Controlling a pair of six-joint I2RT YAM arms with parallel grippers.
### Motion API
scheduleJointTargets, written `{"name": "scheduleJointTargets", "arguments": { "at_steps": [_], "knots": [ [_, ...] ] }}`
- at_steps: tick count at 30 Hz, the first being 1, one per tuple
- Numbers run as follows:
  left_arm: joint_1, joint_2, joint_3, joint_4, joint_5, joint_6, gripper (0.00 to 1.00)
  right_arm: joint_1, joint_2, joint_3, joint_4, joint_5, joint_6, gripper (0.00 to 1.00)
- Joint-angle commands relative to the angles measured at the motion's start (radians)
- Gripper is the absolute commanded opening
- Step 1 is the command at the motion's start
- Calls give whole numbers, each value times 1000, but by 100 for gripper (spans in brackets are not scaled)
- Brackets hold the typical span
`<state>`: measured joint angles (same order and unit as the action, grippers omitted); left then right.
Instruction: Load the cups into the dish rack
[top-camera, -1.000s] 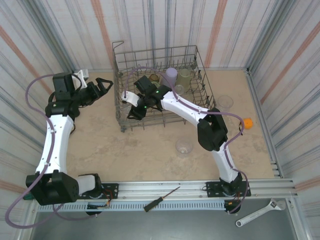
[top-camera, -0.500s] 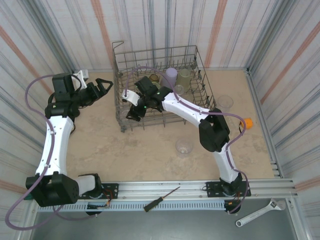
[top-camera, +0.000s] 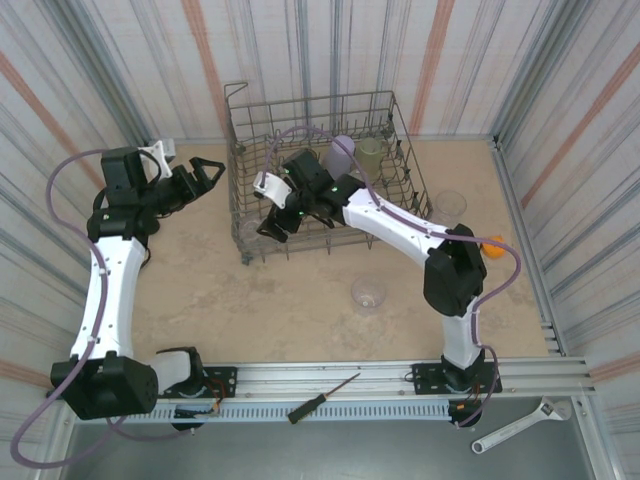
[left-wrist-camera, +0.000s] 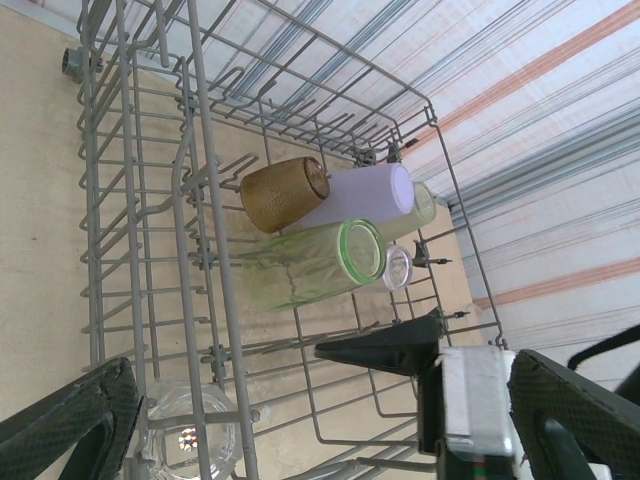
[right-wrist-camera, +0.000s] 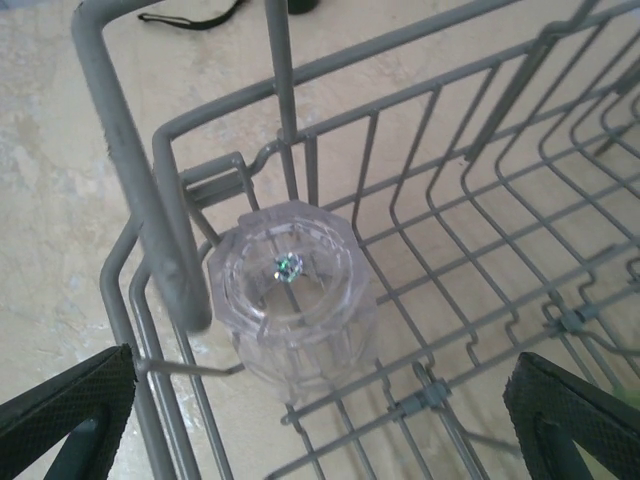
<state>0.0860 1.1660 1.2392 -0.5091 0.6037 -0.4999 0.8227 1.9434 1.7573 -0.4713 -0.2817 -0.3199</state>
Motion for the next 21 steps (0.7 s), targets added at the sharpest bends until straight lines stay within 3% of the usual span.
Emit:
{"name": "scheduleJointTargets", "arguments": {
  "at_steps": [1,9,21],
  "knots": [
    [8,-72,11,-30,-42,17,99,-15,-89,-52,14,59,51,99],
    [-57,-168,2,-60,-161,11,99,-60,-234,-214,89,44,185,99],
    [-411,-143,62,-133,-425,49,99,-116,-435,-349,95,72,374,99]
  ]
}}
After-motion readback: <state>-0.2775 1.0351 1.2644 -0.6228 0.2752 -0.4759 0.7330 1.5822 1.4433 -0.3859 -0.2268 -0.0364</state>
